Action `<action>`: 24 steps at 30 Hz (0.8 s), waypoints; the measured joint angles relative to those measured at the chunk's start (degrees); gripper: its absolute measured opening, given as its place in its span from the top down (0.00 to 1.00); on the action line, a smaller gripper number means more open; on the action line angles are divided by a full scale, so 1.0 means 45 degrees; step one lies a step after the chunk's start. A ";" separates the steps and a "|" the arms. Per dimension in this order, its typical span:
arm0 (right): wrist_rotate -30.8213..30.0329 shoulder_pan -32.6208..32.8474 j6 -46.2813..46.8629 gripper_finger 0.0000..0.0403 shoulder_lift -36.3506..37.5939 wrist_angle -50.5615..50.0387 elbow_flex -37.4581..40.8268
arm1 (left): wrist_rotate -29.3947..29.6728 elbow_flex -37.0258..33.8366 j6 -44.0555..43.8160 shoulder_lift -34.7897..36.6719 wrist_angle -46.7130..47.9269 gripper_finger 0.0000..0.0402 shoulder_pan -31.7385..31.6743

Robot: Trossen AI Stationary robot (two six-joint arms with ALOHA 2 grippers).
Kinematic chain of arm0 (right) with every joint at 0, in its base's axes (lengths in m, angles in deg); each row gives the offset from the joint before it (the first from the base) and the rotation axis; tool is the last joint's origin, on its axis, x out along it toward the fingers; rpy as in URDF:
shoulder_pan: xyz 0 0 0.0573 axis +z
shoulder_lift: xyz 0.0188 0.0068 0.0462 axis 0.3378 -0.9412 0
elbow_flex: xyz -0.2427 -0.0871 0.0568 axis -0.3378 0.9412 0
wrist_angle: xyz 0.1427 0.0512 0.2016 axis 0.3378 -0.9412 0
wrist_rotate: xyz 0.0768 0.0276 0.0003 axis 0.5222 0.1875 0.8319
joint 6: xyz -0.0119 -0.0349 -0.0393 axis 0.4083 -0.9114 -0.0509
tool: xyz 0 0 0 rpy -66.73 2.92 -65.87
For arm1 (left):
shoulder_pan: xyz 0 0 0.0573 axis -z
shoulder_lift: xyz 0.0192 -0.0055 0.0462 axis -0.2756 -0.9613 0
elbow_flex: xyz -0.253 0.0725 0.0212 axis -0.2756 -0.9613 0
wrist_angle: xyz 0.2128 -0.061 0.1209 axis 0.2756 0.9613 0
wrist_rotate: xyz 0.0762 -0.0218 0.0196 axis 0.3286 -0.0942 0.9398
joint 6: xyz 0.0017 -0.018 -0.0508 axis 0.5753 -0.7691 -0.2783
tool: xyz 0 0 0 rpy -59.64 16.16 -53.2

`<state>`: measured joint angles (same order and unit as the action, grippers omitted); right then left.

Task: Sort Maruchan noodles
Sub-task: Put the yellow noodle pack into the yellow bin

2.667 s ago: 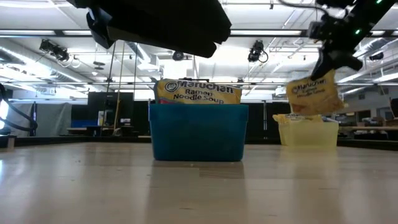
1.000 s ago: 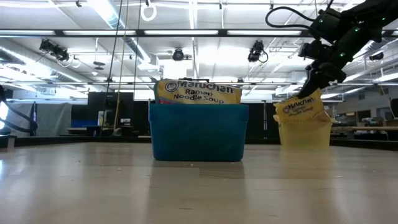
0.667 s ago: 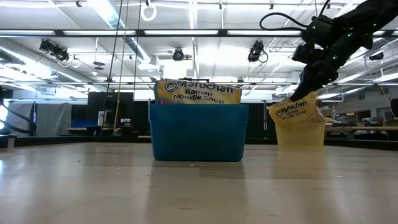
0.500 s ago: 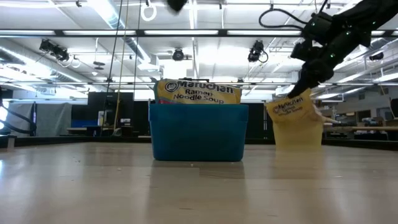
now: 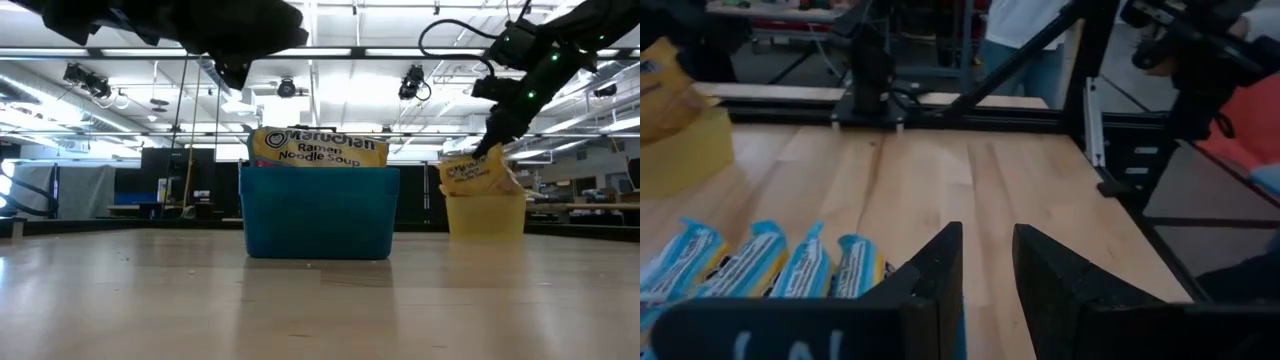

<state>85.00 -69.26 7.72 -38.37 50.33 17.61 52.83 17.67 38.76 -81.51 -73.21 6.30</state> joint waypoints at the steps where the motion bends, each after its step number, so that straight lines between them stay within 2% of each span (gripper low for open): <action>1: 0.0326 -0.0112 0.0047 0.98 -0.0032 0.0255 0.0004 | 0.0000 0.0000 0.0097 0.0000 -0.0057 0.76 0.0007; 4: 0.1436 -0.0309 0.0259 0.98 -0.0351 0.1016 0.0007 | -0.0019 0.0000 0.0415 0.0000 -0.0100 0.76 0.0022; 10: 0.2402 -0.0714 0.0388 0.98 -0.1875 0.2053 0.0391 | 0.0000 0.0000 0.0753 0.0000 -0.0071 0.76 0.0046; 15: 0.3122 -0.0790 0.0968 0.98 -0.2818 0.3741 0.0580 | -0.0002 0.0000 0.1050 0.0000 0.0053 0.76 0.0046; 17: 0.2649 -0.0790 0.0860 0.98 -0.2996 0.3800 0.0587 | 0.0000 0.0000 0.1116 0.0000 0.0060 0.76 0.0046; 24: -0.0836 -0.0793 0.0206 0.98 -0.2922 0.2926 0.0607 | 0.0000 0.0000 0.1183 -0.0005 0.0273 0.76 -0.0003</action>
<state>81.24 -72.82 8.64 -51.51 63.49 20.34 52.83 17.67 44.09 -81.53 -71.98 6.29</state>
